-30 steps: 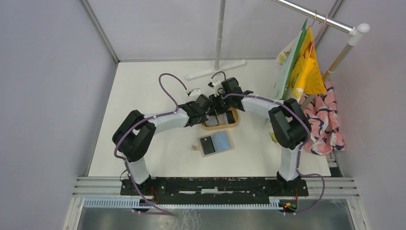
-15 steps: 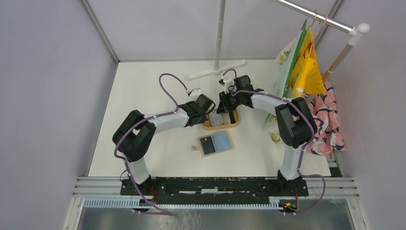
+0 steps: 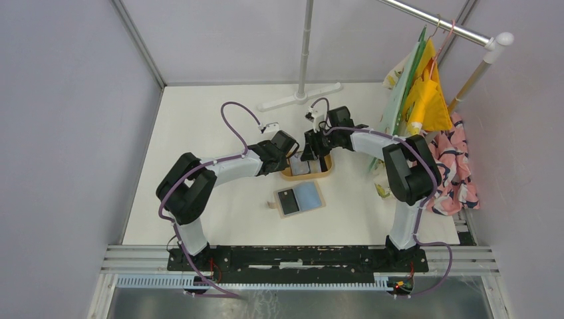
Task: Put the credit cards into the card holder
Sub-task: Pick up the credit card from the storage box.
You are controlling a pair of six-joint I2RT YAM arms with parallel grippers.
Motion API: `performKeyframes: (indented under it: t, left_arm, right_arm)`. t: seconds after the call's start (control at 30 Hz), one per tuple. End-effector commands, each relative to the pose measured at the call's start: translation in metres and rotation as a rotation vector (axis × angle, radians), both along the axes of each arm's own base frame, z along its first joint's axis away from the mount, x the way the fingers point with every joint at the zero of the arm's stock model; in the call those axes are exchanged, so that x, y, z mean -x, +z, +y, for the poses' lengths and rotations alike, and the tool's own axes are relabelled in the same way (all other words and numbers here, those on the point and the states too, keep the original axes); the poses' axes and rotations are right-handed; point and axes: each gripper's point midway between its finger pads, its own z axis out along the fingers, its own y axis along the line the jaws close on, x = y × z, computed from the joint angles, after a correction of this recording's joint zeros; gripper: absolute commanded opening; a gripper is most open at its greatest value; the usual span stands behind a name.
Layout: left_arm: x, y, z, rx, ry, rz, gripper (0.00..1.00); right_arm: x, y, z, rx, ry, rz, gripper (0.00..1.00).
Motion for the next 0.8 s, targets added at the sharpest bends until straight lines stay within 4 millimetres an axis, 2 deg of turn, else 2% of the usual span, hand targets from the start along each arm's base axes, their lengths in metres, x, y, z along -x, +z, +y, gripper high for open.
performKeyframes:
  t: [0.0, 0.1, 0.23, 0.4, 0.5, 0.63, 0.77]
  left_arm:
    - [-0.015, 0.026, -0.023, 0.113, 0.001, -0.068, 0.02]
    - [-0.016, 0.027, -0.023, 0.112, 0.0, -0.07, 0.02]
    - [-0.016, 0.029, -0.022, 0.108, -0.002, -0.074, 0.02]
    - [-0.016, 0.03, -0.022, 0.106, -0.008, -0.076, 0.02]
    - [-0.016, 0.031, -0.022, 0.107, -0.01, -0.078, 0.02]
    - [-0.017, 0.031, -0.023, 0.114, -0.014, -0.076, 0.03]
    - [-0.016, 0.035, -0.025, 0.126, -0.023, -0.077, 0.06]
  right_arm:
    - [0.002, 0.012, 0.008, -0.008, 0.022, -0.042, 0.45]
    - [0.0, 0.013, 0.008, 0.009, 0.023, -0.051, 0.35]
    - [-0.007, 0.024, 0.002, 0.026, 0.016, -0.088, 0.26]
    - [-0.011, 0.04, -0.006, 0.001, 0.012, -0.119, 0.24]
    - [-0.01, 0.041, -0.01, -0.032, 0.029, -0.12, 0.25]
    - [-0.006, 0.032, -0.009, -0.055, 0.046, -0.083, 0.24]
    - [-0.004, 0.03, -0.008, -0.083, 0.063, -0.065, 0.1]
